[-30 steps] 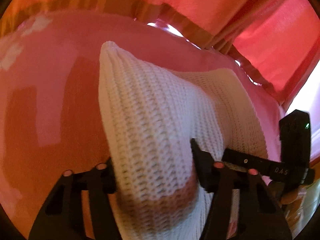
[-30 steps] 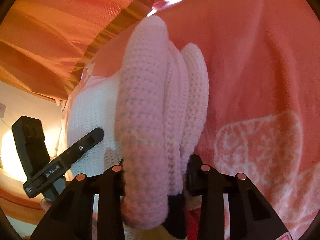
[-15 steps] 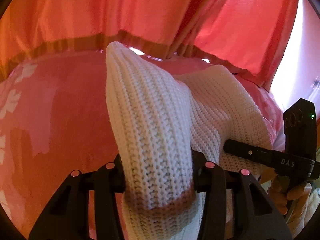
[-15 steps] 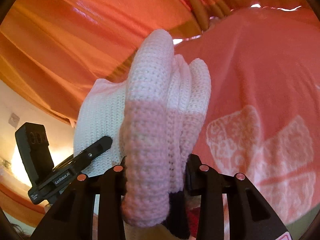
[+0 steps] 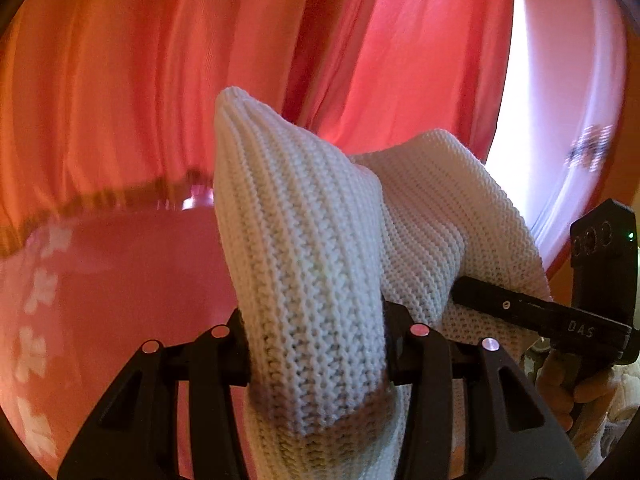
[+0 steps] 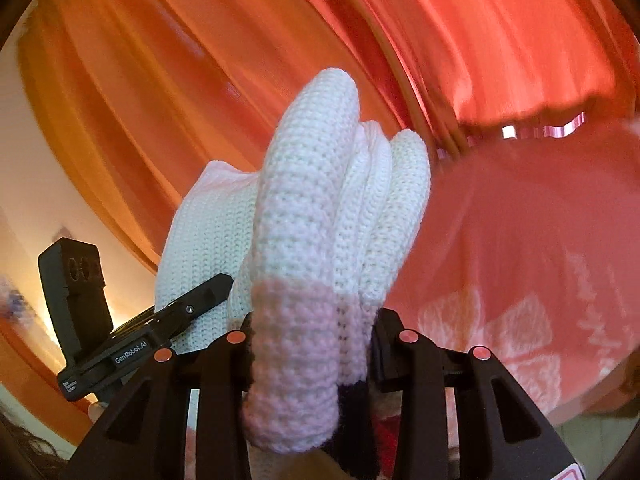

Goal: Fold small clothes

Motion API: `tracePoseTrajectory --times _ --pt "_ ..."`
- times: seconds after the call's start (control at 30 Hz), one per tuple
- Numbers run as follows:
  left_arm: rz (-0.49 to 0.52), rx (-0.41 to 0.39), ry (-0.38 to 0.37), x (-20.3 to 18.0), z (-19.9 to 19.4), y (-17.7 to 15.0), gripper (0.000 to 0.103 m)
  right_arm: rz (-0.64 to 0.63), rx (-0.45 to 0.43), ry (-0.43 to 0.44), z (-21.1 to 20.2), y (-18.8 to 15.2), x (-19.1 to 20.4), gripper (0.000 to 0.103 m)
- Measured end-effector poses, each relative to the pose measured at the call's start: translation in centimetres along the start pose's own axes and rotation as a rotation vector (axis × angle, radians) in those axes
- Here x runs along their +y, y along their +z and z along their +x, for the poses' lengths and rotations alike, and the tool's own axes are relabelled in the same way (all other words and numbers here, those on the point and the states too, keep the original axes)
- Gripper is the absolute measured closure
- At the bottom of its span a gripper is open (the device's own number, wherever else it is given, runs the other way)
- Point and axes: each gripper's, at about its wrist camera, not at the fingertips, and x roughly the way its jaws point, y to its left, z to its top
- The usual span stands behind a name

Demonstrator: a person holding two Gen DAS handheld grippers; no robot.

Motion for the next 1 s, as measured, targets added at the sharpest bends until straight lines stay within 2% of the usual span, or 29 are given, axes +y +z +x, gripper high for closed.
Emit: tracePoseTrajectory --times 0.2,0.33,0.47,0.57,0.67,0.8,0.83,0.93,1.0 --pt "0.075 -0.166 -0.012 -2.8 -6.2 4.2 0.059 -0.109 -0.153 0.048 -5.4 3.1 5.1 0.069" --pt "0.114 -0.262 -0.007 -3.5 -10.2 6.3 0.059 -0.186 -0.228 0.092 -7.4 5.1 8.7 0.069" --pt "0.143 -0.365 0.033 -3.0 -14.0 8.2 0.058 -0.267 -0.273 0.138 -8.1 7.0 12.4 0.068" --pt "0.142 -0.431 0.074 -1.5 -16.7 9.4 0.057 -0.329 -0.289 0.178 -7.0 8.5 15.6 0.068" --pt "0.121 -0.453 0.111 1.2 -17.7 10.4 0.056 -0.347 -0.260 0.209 -3.2 9.8 17.3 0.067" --pt "0.046 -0.416 0.149 7.1 -15.9 10.4 0.055 -0.324 -0.149 0.238 3.3 10.4 18.5 0.066" --pt "0.024 -0.394 0.160 8.8 -14.8 10.1 0.054 -0.312 -0.123 0.237 5.1 10.3 18.3 0.066" --pt "-0.055 -0.307 0.201 14.2 -10.2 7.8 0.053 -0.241 0.031 0.216 14.5 8.5 16.0 0.065" --pt "-0.141 -0.191 0.219 18.9 -4.9 4.7 0.053 -0.196 0.148 0.180 20.6 5.8 13.6 0.064"
